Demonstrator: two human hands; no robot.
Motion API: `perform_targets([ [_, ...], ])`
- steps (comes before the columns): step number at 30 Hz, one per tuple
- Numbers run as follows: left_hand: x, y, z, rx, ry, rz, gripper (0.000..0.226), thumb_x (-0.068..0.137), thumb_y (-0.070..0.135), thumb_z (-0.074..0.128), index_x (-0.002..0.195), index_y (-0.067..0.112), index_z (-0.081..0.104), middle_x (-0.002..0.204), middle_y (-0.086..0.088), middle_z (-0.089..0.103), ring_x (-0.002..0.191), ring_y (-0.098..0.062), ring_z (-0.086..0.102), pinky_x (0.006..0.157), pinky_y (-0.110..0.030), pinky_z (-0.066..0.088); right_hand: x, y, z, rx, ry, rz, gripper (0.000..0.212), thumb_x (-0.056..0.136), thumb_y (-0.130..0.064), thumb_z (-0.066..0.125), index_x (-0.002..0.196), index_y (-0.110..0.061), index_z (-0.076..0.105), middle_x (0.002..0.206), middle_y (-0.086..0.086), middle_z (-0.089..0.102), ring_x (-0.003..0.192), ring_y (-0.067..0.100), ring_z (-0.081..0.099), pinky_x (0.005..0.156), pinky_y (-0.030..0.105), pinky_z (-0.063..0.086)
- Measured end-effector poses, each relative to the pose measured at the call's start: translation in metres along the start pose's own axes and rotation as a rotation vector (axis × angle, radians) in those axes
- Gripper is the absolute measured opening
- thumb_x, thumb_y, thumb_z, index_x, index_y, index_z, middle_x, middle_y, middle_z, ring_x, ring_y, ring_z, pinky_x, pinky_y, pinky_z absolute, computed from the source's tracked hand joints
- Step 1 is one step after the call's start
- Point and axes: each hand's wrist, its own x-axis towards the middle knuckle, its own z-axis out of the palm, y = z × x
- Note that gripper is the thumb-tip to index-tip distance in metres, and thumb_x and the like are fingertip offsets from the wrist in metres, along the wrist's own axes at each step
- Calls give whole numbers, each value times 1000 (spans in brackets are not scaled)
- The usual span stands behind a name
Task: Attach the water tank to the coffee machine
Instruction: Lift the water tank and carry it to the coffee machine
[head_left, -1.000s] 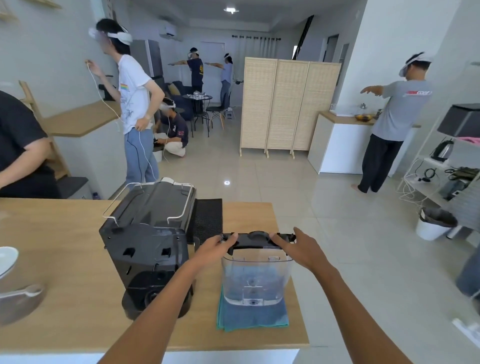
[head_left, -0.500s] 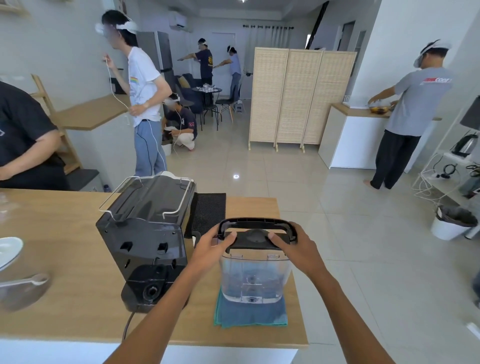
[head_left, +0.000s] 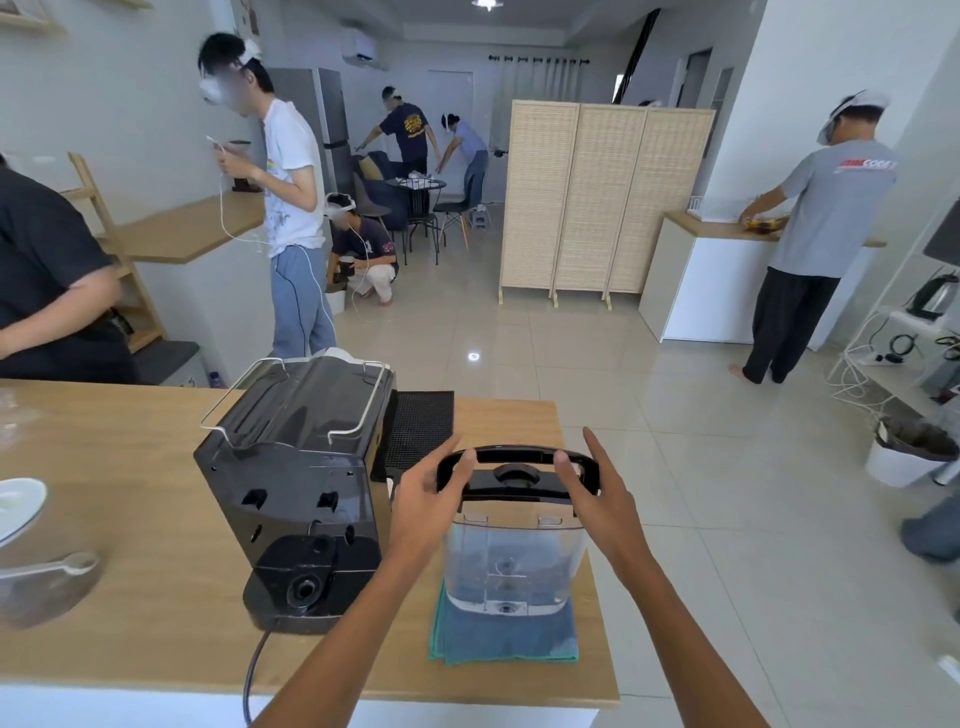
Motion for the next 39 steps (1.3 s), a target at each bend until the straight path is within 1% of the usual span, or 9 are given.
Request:
perform_targets([
  [3,-5,8,9,-18,40,-31,72,71,85,58,134,50,59,127,-14,70,121,-33,61,105,-48,49,-4,2,7,31,62,7,90,81,-77,50,162,-43,30,121,-25,49,115,1,43,96,25,35],
  [6,-8,9,13,1,101,-45,68,72,85,57,133,54,57,123,-15,70,115,-38,62,100,-49,51,-4,5,11,70,104,5,85,83,-74,52,160,-42,35,109,-40,47,113,0,45,97,25,36],
  [9,-8,7,11,-3,119,-68,54,79,75,61,130,58,56,125,0,71,120,-24,63,104,-44,51,-6,6,15,120,147,11,79,83,-73,56,156,-43,43,110,-42,52,114,1,48,99,26,37],
  [13,-5,4,11,-58,94,-109,40,88,53,67,126,60,57,135,15,65,112,7,61,103,-30,49,-6,5,16,196,140,53,68,91,-61,63,154,-43,46,148,-9,59,134,13,52,111,34,39],
  [18,-12,1,7,-69,70,-97,54,95,29,65,143,47,48,101,48,64,96,31,53,73,6,39,-16,12,10,187,29,2,87,80,-73,57,159,-51,28,161,-8,45,145,17,43,108,29,33],
  [23,-26,-13,6,60,-45,-83,73,93,23,69,153,44,33,129,51,46,135,-5,49,110,-22,41,-22,36,1,3,-91,-124,87,86,-64,57,158,-53,11,147,-37,30,134,-8,36,105,7,28],
  [26,-32,-12,4,169,-108,-64,86,90,35,71,157,47,20,155,20,39,136,-44,45,114,-54,39,-22,37,4,-85,-144,-169,90,85,-69,55,160,-49,8,158,-20,39,139,-3,41,100,-4,29],
  [31,-34,-18,-1,244,-175,-12,94,82,65,68,154,60,7,161,30,17,145,6,19,119,-36,23,-23,45,1,-95,-146,-197,99,82,-79,53,165,-44,12,160,-13,44,141,2,46,106,6,33],
  [39,-27,-24,-13,377,-250,31,108,70,67,76,151,64,6,157,24,30,147,-8,31,114,-35,33,-19,61,-6,-80,-204,-237,116,71,-71,76,163,-49,10,133,-55,47,120,-23,52,96,2,41],
])
